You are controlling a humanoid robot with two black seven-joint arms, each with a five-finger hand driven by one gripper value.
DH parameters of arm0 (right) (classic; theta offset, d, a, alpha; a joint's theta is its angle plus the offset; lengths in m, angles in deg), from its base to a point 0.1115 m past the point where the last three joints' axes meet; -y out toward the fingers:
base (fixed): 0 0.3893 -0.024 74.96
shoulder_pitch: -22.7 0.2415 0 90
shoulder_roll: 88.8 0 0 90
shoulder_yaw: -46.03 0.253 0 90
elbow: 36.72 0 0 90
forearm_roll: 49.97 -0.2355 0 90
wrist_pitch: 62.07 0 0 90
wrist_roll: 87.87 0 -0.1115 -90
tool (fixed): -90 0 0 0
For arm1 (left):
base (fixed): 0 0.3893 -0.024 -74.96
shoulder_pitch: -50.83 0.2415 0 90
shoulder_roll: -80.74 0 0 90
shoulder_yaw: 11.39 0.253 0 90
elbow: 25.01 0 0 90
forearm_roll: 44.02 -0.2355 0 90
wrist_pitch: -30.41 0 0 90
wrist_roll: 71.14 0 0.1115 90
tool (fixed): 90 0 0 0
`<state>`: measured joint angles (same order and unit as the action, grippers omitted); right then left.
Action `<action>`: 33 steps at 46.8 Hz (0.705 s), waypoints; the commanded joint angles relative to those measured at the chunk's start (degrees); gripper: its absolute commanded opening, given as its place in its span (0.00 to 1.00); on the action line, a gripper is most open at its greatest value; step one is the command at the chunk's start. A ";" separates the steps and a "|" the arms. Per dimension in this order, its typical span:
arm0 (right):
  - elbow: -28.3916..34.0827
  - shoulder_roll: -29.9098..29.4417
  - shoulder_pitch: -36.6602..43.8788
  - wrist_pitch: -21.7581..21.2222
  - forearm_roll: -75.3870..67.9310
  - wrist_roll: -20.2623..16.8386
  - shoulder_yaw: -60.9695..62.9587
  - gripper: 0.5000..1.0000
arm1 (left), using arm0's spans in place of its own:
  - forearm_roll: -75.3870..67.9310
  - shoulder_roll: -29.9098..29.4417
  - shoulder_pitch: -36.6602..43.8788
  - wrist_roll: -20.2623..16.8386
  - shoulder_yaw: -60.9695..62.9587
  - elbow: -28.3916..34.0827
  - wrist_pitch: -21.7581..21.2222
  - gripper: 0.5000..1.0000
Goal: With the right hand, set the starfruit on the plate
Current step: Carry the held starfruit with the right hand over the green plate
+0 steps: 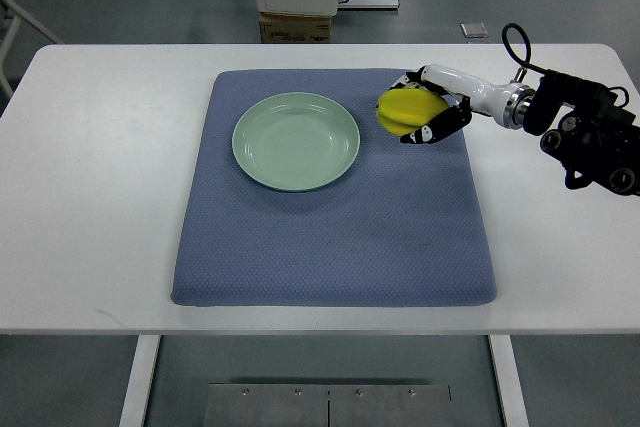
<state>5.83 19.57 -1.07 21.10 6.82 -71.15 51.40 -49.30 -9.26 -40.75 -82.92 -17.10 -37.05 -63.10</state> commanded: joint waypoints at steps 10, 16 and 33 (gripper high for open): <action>0.07 -0.79 2.23 -0.11 -0.88 -1.33 -0.01 0.00 | 0.00 0.00 0.00 0.00 0.00 0.00 0.00 1.00; -0.02 -2.98 3.81 -0.20 -2.64 -2.91 -0.01 0.00 | 0.00 0.00 0.00 0.00 0.00 0.00 0.00 1.00; -3.35 -12.30 6.54 -0.11 -4.23 -5.72 -0.27 0.00 | 0.00 0.00 0.00 0.00 0.00 0.00 0.00 1.00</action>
<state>3.25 8.61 5.26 20.99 2.61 -76.63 51.13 -49.29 -9.26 -40.76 -82.91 -17.10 -37.05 -63.10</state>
